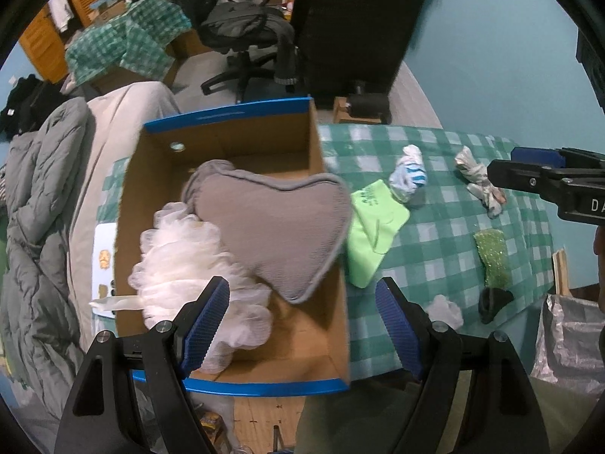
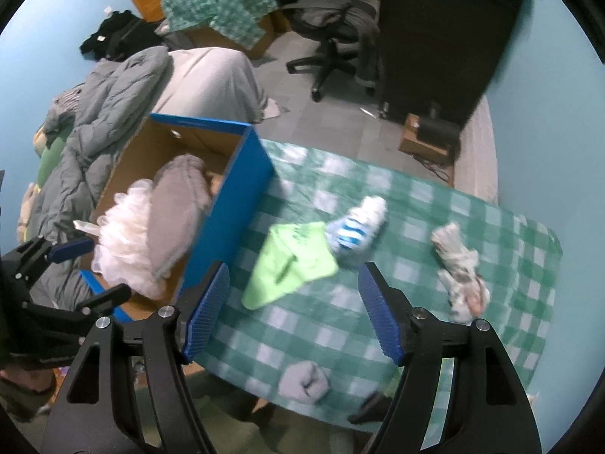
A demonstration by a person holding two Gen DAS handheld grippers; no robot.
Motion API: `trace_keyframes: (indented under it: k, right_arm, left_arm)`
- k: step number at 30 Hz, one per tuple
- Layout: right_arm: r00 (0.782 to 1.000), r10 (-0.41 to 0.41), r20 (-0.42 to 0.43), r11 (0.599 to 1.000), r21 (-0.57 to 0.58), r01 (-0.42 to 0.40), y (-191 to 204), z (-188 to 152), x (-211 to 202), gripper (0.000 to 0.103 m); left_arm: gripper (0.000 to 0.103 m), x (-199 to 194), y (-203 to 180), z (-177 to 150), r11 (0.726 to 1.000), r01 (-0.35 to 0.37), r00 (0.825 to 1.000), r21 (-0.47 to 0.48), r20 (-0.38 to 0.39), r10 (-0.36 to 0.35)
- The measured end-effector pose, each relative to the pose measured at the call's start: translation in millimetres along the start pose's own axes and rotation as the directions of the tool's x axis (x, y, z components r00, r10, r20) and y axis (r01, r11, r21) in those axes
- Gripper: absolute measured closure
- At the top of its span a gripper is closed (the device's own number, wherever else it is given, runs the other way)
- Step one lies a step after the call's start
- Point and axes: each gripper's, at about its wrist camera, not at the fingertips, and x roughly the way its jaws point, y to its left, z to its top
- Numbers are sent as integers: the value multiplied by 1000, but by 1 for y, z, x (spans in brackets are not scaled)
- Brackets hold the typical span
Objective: Organize soft objects
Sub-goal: 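Withdraw both open tools from the box back over the table, then reach the right tool to the black sock while the left tool reaches the grey sock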
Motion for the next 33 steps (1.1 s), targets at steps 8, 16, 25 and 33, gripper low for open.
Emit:
trace_keyframes:
  k: [8, 16, 25, 33]
  right_arm:
    - [999, -34, -27, 996, 79, 36, -45, -30, -10, 30]
    - [997, -54, -62, 985, 161, 63, -79, -70, -10, 28]
    - [994, -56, -94, 960, 269, 79, -108, -115, -4, 27]
    - [990, -36, -134, 940, 333, 79, -116, -149, 15, 26]
  left_arm:
    - [22, 10, -39, -1, 997, 26, 999, 69, -33, -24]
    - [22, 25, -77, -4, 988, 51, 996, 149, -76, -40]
    - [22, 41, -113, -9, 966, 81, 992, 245, -116, -54]
    - [16, 57, -131, -17, 953, 117, 986, 281, -152, -76]
